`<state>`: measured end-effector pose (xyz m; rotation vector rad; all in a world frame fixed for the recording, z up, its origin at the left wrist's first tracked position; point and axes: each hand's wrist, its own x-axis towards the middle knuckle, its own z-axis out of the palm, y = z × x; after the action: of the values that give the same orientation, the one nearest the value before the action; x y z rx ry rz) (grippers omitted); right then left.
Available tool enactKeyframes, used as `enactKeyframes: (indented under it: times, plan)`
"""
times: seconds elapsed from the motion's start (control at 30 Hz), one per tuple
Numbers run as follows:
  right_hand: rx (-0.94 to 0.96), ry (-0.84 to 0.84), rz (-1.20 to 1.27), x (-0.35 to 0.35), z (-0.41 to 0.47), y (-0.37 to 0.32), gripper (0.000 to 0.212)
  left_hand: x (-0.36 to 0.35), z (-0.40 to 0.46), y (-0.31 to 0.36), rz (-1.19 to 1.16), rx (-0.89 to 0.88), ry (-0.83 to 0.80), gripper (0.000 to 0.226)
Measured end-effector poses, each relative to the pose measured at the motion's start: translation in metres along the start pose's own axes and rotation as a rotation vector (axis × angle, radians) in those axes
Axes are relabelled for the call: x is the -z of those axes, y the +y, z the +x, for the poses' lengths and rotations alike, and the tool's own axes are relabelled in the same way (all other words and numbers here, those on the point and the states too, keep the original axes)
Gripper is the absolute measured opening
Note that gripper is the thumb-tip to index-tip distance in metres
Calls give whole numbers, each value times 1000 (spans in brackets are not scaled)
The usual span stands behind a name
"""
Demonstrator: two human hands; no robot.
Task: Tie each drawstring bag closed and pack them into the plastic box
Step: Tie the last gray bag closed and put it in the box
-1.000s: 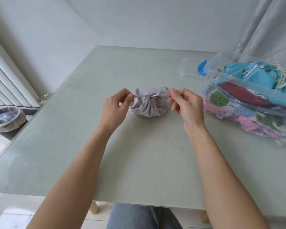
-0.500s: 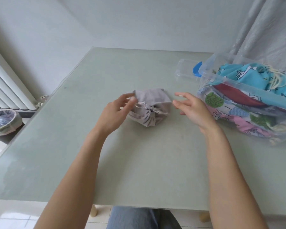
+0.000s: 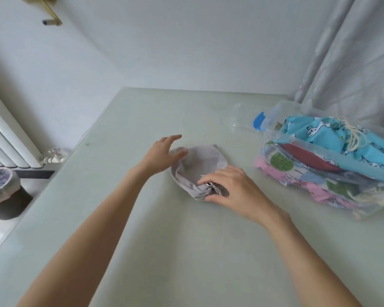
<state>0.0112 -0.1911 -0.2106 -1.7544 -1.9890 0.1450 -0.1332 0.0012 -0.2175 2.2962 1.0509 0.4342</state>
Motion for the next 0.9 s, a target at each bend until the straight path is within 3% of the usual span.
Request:
enactKeyframes:
  times: [0.17,0.23,0.3,0.47,0.7,0.77,0.9]
  plan:
    - [-89,-44,39,13,-17,14,21,-23,23,20,256,3,-161,83]
    - [-140,12,24,15,-24,21,22,-27,24,23,324,33,-166,66]
    - [-228,99,33,15,-33,26,23,-27,20,23,271,45,-139,42]
    - [-420,251,148,18,-43,31,27,-24,-12,19,2,-64,-19,32]
    - [-396,460,251,71,-28,16,29,12,-35,79,-580,-163,115,22]
    - [-360,443,236,93,-26,14,29,13,-31,99,-506,-236,91,21]
    - [-362,346,200,110,-30,19,28,-24,-30,111,-286,-210,-179,42]
